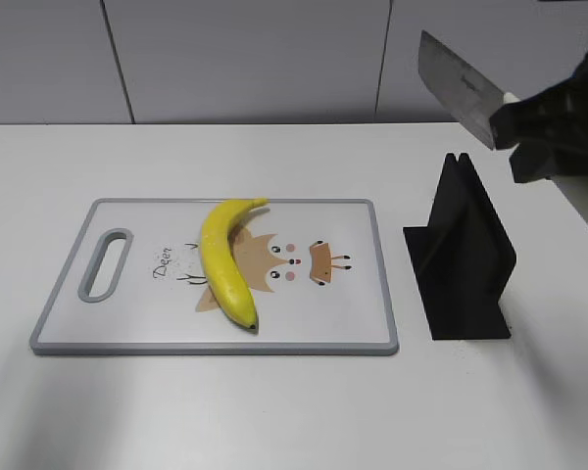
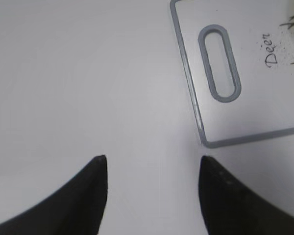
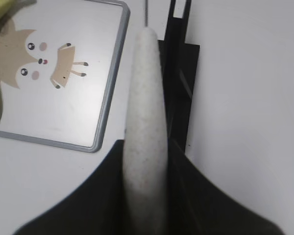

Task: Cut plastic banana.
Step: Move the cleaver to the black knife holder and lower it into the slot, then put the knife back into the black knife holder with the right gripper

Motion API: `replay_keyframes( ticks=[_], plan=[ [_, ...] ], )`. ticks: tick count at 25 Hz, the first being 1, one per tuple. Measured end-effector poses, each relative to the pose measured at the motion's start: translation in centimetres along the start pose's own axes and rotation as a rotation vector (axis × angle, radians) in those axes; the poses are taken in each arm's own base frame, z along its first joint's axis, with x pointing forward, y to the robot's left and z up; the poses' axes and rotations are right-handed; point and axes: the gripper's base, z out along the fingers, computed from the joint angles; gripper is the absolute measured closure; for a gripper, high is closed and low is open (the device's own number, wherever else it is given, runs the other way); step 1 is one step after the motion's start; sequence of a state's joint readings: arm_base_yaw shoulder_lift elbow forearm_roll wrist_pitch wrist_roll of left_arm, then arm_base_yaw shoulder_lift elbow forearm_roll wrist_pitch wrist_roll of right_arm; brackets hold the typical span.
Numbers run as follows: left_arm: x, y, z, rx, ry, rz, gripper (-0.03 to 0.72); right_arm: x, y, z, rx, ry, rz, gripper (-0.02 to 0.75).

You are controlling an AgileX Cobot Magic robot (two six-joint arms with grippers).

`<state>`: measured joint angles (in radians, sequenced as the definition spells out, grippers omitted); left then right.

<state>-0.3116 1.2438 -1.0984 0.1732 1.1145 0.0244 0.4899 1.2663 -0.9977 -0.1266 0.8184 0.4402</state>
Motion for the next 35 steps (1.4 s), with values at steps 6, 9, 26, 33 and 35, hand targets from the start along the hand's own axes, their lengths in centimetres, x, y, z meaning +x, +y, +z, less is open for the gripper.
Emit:
replay_keyframes(
  ticks=[6,9,26,33,35],
  plan=[
    [3.8,-0.2,-1.4,-0.003,-0.034,-0.007,0.117,1.7,-0.8,0.6,0.034,0.021,0.056,0.561],
    [5.6,-0.2,-2.2,-0.005,-0.062,-0.012,0.117,1.8,-0.8,0.9,0.029,0.013,0.082,0.561],
    [14.7,-1.1,-3.5,-0.005,-0.259,-0.043,0.123,3.4,-1.1,4.0,0.049,0.059,0.115,0.561],
    [18.2,-1.6,-3.6,-0.003,-0.361,-0.062,0.125,3.4,-1.1,5.3,0.074,0.083,0.091,0.561],
    [19.1,-1.8,-3.6,0.013,-0.398,-0.073,0.125,3.4,-1.1,5.5,0.078,0.089,0.088,0.561]
  ],
)
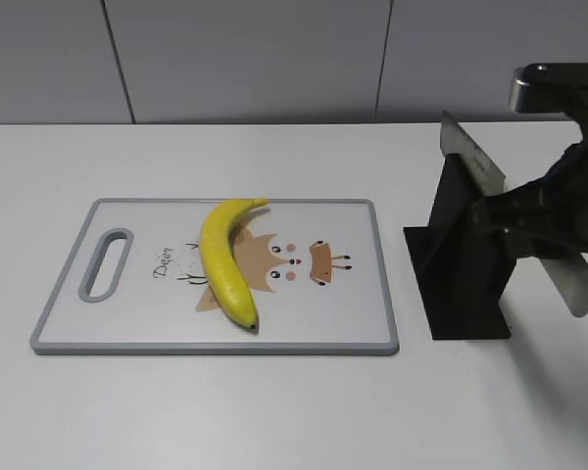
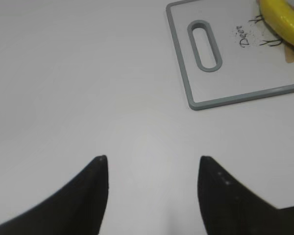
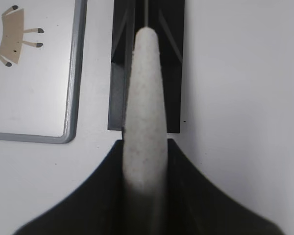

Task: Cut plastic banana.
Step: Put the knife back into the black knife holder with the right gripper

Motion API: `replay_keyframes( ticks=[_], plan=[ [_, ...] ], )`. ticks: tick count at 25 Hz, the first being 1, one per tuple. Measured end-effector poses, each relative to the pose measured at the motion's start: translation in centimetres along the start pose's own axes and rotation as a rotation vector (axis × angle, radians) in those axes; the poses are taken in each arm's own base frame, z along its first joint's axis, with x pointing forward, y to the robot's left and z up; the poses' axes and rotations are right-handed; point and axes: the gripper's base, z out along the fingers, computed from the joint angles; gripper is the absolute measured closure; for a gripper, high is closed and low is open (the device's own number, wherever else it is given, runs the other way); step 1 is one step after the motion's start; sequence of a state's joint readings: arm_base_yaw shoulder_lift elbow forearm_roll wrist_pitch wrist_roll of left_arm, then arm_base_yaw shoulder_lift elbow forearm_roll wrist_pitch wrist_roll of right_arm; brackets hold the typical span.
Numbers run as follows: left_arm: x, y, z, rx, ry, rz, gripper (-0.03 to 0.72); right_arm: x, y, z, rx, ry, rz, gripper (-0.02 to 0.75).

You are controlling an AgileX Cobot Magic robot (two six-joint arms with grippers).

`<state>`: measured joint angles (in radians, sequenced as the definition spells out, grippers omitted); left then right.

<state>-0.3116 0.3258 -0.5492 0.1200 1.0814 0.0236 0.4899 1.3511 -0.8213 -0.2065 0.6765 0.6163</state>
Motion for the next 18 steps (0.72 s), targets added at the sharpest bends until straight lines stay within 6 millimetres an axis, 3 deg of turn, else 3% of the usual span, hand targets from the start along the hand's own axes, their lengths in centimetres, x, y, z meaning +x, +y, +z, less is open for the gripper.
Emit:
replay_keyframes(
  ticks=[7,16,18],
  plan=[
    [2.9,-0.4,-1.5,0.030,-0.158,-0.036,0.125,0.2,0.1,1.6,0.025,0.050,-0.007,0.561],
    [4.1,-0.6,-2.8,0.038,-0.268,-0.046,0.170,0.2,0.2,1.7,0.026,0.053,-0.008,0.559],
    [4.1,-0.6,-2.8,0.045,-0.269,-0.039,0.174,0.2,0.2,1.7,0.024,0.050,-0.008,0.491]
  ],
)
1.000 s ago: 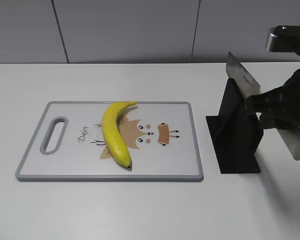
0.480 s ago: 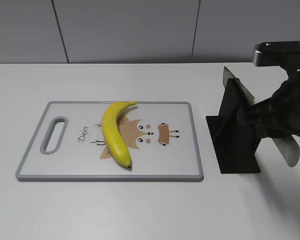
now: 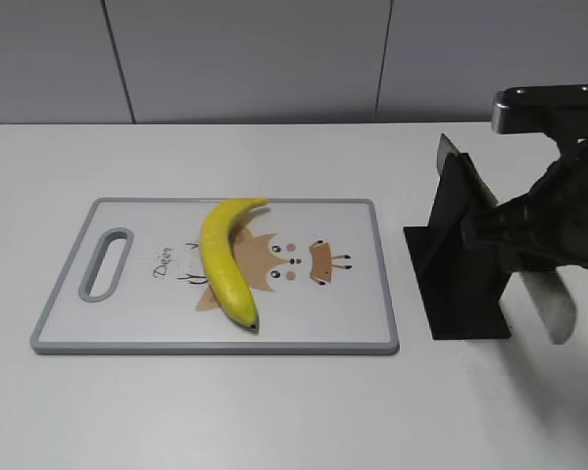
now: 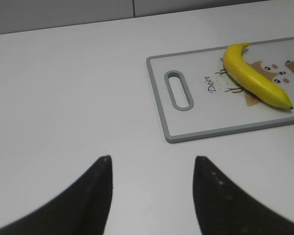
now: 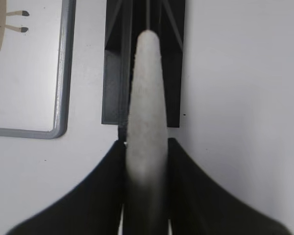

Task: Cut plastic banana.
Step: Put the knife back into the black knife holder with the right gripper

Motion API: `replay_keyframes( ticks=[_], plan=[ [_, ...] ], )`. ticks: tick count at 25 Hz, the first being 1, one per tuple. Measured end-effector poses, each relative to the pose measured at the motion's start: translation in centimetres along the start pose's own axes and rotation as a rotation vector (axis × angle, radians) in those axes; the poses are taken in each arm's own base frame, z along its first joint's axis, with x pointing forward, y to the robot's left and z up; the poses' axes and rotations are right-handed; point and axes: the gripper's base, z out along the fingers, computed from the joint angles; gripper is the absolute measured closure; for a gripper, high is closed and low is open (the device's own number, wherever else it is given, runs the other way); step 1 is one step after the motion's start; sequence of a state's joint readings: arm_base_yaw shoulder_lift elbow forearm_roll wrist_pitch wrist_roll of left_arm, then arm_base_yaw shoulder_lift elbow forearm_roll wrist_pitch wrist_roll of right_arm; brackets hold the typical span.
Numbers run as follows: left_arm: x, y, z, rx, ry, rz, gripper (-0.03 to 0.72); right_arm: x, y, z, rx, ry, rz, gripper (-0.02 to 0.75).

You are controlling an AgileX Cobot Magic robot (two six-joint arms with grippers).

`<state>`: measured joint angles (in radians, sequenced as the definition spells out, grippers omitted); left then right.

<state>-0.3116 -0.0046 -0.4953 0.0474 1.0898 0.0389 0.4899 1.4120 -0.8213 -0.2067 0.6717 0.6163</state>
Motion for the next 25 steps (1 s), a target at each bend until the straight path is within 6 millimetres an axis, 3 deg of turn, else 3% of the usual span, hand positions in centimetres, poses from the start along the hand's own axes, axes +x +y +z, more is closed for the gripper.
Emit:
replay_keyframes(
  ticks=[4,7,15,25],
  plan=[
    [0.0,-0.1,0.0,0.007,0.001,0.005,0.177,-0.1,0.1,0.0,-0.011,-0.016,0.000,0.296],
    [0.0,-0.1,0.0,0.007,0.001,0.005,0.177,-0.2,0.2,0.0,-0.018,-0.027,0.000,0.216],
    [0.0,-0.1,0.0,0.007,0.001,0.008,0.178,-0.4,0.1,-1.0,-0.034,-0.065,-0.057,0.192],
    [0.0,0.0,0.0,0.000,0.001,0.012,0.179,1.4,-1.7,-6.9,-0.028,-0.106,-0.266,0.192]
  ],
)
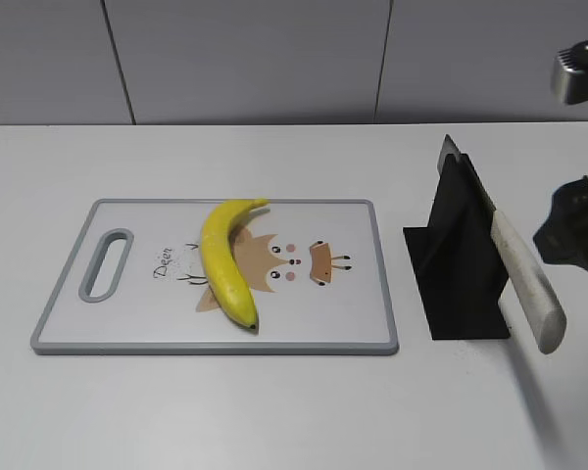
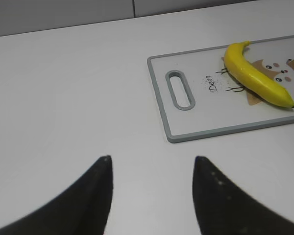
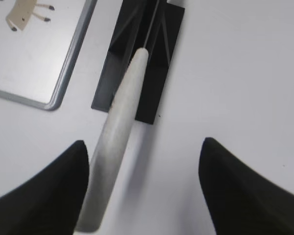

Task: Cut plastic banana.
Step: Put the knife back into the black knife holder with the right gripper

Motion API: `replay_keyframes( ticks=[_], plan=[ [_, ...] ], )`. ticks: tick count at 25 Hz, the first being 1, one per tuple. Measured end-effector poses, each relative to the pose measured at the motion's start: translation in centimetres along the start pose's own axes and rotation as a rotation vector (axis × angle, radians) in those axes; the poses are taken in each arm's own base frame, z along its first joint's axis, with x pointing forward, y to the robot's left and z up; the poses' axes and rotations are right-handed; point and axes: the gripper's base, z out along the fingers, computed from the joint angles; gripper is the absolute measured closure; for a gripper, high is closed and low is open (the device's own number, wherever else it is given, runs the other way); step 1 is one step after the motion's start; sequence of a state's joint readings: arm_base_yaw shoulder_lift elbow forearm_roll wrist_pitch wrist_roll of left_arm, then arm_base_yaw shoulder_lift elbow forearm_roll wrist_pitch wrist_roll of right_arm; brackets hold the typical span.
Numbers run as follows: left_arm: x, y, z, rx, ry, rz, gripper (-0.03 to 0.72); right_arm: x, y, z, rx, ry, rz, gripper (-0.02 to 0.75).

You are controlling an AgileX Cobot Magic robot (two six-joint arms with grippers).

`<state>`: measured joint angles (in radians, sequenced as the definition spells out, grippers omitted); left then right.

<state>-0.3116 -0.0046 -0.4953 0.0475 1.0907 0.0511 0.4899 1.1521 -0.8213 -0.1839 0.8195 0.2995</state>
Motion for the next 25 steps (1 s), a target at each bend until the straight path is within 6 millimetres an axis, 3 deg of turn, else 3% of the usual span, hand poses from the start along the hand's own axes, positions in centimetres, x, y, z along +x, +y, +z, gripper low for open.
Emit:
replay_keyframes(
  ticks=[4,7,17,25],
  plan=[
    [0.0,0.0,0.0,-0.008,0.001,-0.004,0.179,1.4,-0.5,-2.9,-0.020,-0.059,-0.004,0.192],
    [0.0,0.0,0.0,-0.044,0.004,-0.024,0.179,3.3,-1.0,-4.0,-0.031,-0.096,0.000,0.192],
    [0.0,-0.1,0.0,-0.132,0.013,-0.073,0.179,10.0,-2.2,-5.2,-0.061,-0.161,0.026,0.192],
    [0.0,-0.1,0.0,-0.132,0.012,-0.072,0.179,12.5,-2.8,-7.4,-0.092,-0.254,0.053,0.193]
  ],
)
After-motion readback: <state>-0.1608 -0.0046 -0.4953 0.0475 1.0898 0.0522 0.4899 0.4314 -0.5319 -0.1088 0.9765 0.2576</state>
